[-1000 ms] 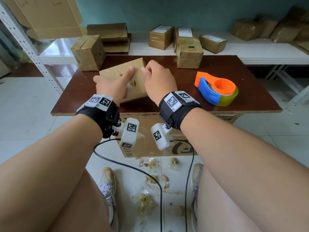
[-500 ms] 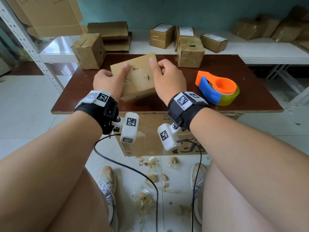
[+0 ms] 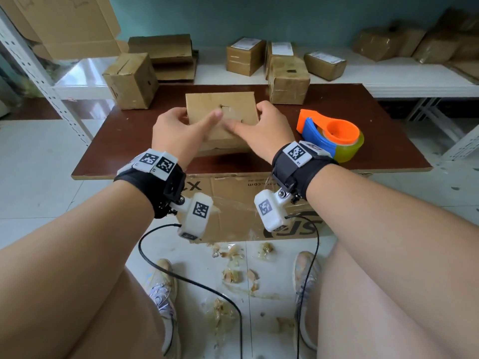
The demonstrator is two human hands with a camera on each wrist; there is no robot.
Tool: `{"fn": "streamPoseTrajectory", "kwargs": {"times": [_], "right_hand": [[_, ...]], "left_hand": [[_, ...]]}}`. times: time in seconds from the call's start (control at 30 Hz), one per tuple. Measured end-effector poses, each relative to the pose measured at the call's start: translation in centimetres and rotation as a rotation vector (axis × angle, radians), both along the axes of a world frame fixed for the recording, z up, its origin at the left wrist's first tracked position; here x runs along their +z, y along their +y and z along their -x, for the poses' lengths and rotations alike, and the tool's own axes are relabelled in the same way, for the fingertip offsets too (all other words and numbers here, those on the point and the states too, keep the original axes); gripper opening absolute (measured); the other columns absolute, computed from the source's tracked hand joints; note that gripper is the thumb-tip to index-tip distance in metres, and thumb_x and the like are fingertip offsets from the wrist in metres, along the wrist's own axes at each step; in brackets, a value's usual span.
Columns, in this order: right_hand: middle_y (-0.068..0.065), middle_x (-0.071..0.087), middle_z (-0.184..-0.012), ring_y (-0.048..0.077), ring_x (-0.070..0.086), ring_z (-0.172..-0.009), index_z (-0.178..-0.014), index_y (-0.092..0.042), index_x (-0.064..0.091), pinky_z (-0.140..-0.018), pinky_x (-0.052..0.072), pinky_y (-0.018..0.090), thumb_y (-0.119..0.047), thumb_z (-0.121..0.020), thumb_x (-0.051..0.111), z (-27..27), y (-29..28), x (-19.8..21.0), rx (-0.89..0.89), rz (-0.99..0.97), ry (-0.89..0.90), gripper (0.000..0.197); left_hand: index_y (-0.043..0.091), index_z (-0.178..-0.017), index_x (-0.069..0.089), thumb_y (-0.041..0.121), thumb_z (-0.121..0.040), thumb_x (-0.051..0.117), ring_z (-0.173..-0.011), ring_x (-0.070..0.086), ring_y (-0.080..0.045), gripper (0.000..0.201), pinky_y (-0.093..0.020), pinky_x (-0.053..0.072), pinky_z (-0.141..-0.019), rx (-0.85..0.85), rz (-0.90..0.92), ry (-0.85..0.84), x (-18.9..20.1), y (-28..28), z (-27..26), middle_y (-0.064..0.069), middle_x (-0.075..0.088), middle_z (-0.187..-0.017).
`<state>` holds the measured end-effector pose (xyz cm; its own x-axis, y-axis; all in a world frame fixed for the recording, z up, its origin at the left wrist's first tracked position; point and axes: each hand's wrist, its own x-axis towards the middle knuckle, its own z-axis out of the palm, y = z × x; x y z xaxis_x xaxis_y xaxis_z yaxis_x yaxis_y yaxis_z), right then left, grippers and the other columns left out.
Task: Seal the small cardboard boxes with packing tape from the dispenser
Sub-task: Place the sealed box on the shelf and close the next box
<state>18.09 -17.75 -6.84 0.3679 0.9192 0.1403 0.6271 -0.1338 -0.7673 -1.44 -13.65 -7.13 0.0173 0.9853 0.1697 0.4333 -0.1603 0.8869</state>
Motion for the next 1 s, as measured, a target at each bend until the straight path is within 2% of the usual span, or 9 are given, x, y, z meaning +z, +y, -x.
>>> {"fn": "streamPoseTrajectory", "kwargs": {"times": [0.1, 0.2, 0.4, 0.5, 0.6, 0.67, 0.73, 0.9, 1.0], "right_hand": [[-0.006, 0.066, -0.106, 0.020, 0.065, -0.100, -0.127, -0.017, 0.063, -0.087, 0.054, 0.037, -0.063, -0.094, 0.065, -0.3, 0.3, -0.3, -0.027, 0.015, -0.054, 0.056], [0.002, 0.069, -0.086, 0.028, 0.066, -0.087, -0.103, -0.011, 0.070, -0.077, 0.053, 0.038, -0.045, -0.108, 0.050, -1.1, 0.5, -0.3, -0.061, 0.007, -0.117, 0.039], [-0.009, 0.044, -0.069, 0.020, 0.047, -0.070, -0.075, -0.024, 0.048, -0.064, 0.035, 0.033, -0.058, -0.101, 0.050, -1.7, 0.4, -0.8, -0.099, -0.012, -0.024, 0.043], [-0.014, 0.031, -0.073, 0.019, 0.040, -0.086, -0.073, -0.038, 0.029, -0.078, 0.034, 0.032, -0.064, -0.098, 0.044, -2.4, 0.7, -0.6, -0.130, -0.022, 0.058, 0.039], [-0.017, 0.046, -0.085, 0.021, 0.045, -0.093, -0.086, -0.036, 0.046, -0.085, 0.038, 0.035, -0.068, -0.095, 0.039, -2.9, 0.6, -0.8, -0.151, 0.011, 0.103, 0.034], [-0.004, 0.069, -0.121, 0.026, 0.060, -0.114, -0.121, -0.022, 0.066, -0.102, 0.047, 0.039, -0.067, -0.097, 0.038, -3.2, 0.4, -1.3, -0.137, 0.023, 0.091, 0.058], [0.004, 0.061, -0.149, 0.028, 0.055, -0.137, -0.150, -0.017, 0.055, -0.116, 0.043, 0.044, -0.063, -0.104, 0.039, -3.4, 0.0, -1.9, -0.135, 0.092, 0.092, 0.067], [0.002, 0.065, -0.119, 0.030, 0.058, -0.115, -0.131, -0.020, 0.062, -0.098, 0.045, 0.038, -0.067, -0.103, 0.044, -3.8, -0.6, -1.6, -0.080, 0.197, -0.018, 0.057], [0.006, 0.059, -0.146, 0.032, 0.057, -0.131, -0.150, -0.018, 0.051, -0.109, 0.046, 0.046, -0.074, -0.100, 0.043, -4.2, -0.7, -0.1, -0.150, 0.155, -0.074, 0.075]], "left_hand": [[0.027, -0.095, 0.080, 0.068, -0.087, 0.071, -0.080, 0.073, -0.008, 0.042, -0.034, 0.062, -0.078, 0.017, -0.014, 0.032, -0.8, 0.5, 0.1, 0.013, 0.077, -0.085], [0.008, -0.081, 0.073, 0.067, -0.092, 0.059, -0.064, 0.057, -0.021, 0.062, -0.039, 0.054, -0.065, 0.065, 0.084, -0.008, -1.2, 1.1, 0.1, 0.000, 0.062, -0.070], [0.021, -0.112, 0.081, 0.065, -0.086, 0.071, -0.089, 0.073, -0.007, 0.052, -0.028, 0.059, -0.081, 0.047, 0.126, -0.214, -0.8, 0.4, -1.1, 0.001, 0.079, -0.100], [0.019, -0.111, 0.079, 0.053, -0.093, 0.075, -0.067, 0.069, 0.000, 0.038, -0.018, 0.057, -0.069, 0.038, 0.065, -0.371, -0.1, 0.1, -1.9, 0.006, 0.076, -0.089], [0.021, -0.091, 0.078, 0.045, -0.097, 0.072, -0.064, 0.063, -0.009, 0.026, -0.026, 0.054, -0.064, 0.036, 0.074, -0.381, 0.1, -0.1, -2.9, -0.001, 0.070, -0.081], [0.022, -0.085, 0.077, 0.044, -0.098, 0.069, -0.067, 0.061, -0.012, 0.027, -0.029, 0.051, -0.065, 0.037, 0.108, -0.342, -0.5, 0.1, -3.7, -0.001, 0.070, -0.081], [0.020, -0.085, 0.075, 0.044, -0.099, 0.066, -0.069, 0.060, -0.015, 0.030, -0.030, 0.050, -0.067, 0.041, 0.163, -0.283, -1.2, 0.3, -4.2, -0.001, 0.069, -0.081], [0.015, -0.090, 0.066, 0.049, -0.099, 0.068, -0.075, 0.054, -0.022, 0.035, -0.031, 0.047, -0.070, -0.003, 0.256, -0.130, -1.4, 0.3, -5.0, -0.007, 0.060, -0.085], [0.020, -0.085, 0.057, 0.059, -0.097, 0.064, -0.077, 0.051, -0.022, 0.042, -0.033, 0.045, -0.072, -0.003, 0.326, -0.153, -0.4, 0.2, -5.3, -0.006, 0.054, -0.087]]}}
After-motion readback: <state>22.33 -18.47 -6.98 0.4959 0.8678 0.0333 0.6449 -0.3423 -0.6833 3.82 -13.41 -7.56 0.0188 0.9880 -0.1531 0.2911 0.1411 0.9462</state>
